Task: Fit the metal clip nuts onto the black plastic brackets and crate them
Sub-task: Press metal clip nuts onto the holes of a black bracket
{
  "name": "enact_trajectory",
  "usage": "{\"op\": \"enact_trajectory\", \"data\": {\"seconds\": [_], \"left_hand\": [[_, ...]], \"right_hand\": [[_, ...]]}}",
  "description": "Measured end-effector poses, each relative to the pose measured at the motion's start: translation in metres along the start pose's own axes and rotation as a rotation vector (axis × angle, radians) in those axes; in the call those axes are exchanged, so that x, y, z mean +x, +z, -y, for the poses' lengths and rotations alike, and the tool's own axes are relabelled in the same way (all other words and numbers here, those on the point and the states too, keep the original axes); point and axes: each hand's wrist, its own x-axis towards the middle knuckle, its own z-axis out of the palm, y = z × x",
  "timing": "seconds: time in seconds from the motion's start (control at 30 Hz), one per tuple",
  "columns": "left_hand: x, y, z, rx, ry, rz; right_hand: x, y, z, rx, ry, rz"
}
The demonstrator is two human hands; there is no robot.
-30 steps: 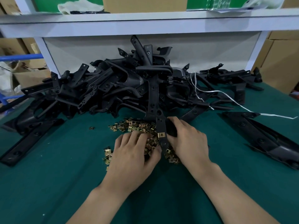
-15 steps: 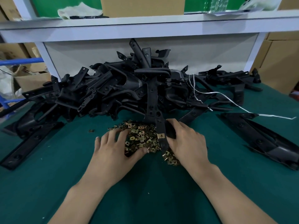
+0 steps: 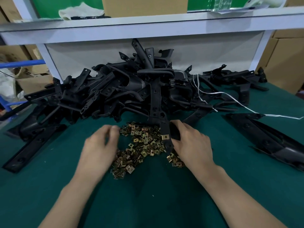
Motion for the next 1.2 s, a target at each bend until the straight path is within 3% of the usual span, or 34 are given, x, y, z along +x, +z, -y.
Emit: {"op": "enact_trajectory", "data": {"seconds": [0.1, 0.3, 0.57, 0.8, 1.0, 1.2], "left_hand": [[0.011, -0.016, 0.028, 0.205, -0.043, -0.064], [0.02, -0.016, 0.052, 0.413, -0.075, 0.124], [0.017, -0.016, 0.051, 0.241, -0.089, 0.061], [0.024, -0.011, 0.06, 0.378, -0.067, 0.113], [0.023, -0.011, 0.06, 0.36, -0.019, 0.079], [0.018, -0.007, 0.049, 0.093, -0.019, 0.004]], "right_hand": [[0.0, 0.0, 0.001, -0.012, 0.0, 0.003], [-0.001, -0.001, 0.002, -0.003, 0.008, 0.03], [-0.001, -0.002, 0.001, 0.003, 0.021, 0.05], [0.0, 0.0, 0.001, 0.011, 0.021, 0.05], [0.0, -0.001, 0.001, 0.018, 0.016, 0.058], [0.0, -0.002, 0.002, 0.007, 0.01, 0.068]]}}
